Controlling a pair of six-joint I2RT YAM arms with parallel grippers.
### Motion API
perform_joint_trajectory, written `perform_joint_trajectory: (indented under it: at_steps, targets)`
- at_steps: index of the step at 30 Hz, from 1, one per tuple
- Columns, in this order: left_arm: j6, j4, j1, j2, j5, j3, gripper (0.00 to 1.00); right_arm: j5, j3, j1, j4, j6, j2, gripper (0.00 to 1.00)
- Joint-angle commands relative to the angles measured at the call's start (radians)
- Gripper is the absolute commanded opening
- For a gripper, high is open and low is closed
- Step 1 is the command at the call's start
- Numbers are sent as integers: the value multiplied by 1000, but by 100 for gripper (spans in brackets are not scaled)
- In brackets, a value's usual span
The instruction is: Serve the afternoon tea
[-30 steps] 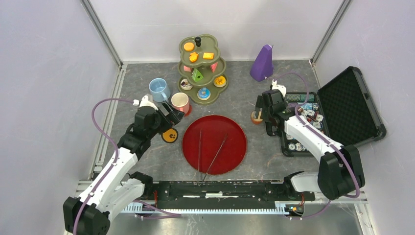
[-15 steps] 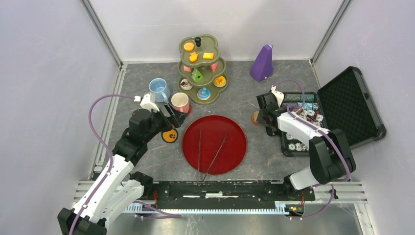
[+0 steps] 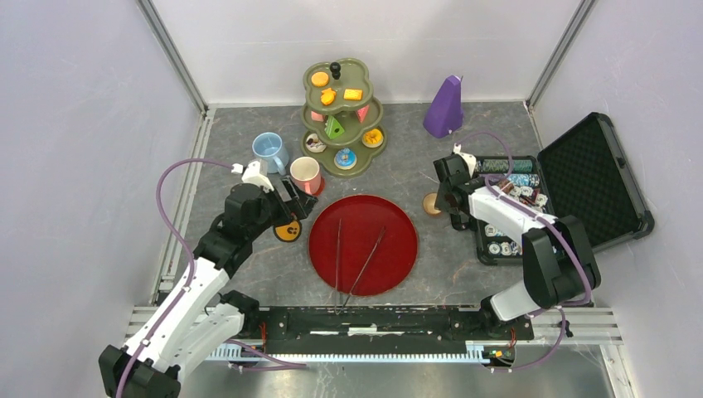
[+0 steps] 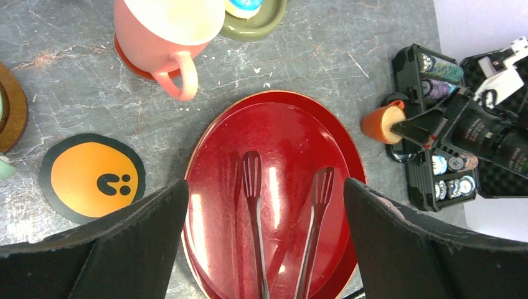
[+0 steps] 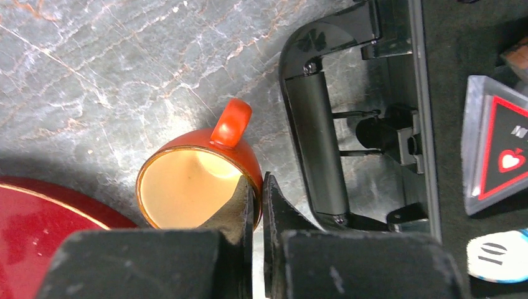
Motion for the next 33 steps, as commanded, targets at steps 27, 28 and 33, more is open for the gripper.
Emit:
perform_joint_trajectory:
  at_steps: [27, 28, 33]
  targets:
    - [37, -110, -2, -263, -326, 91, 100, -466, 314, 490, 380, -299, 54, 0]
    - [37, -138, -2, -294, -373, 94, 100, -452, 362, 515, 358, -302, 93, 0]
    - [48, -278, -3, -423, -570, 126, 100, -339, 592, 639, 238, -327, 276, 0]
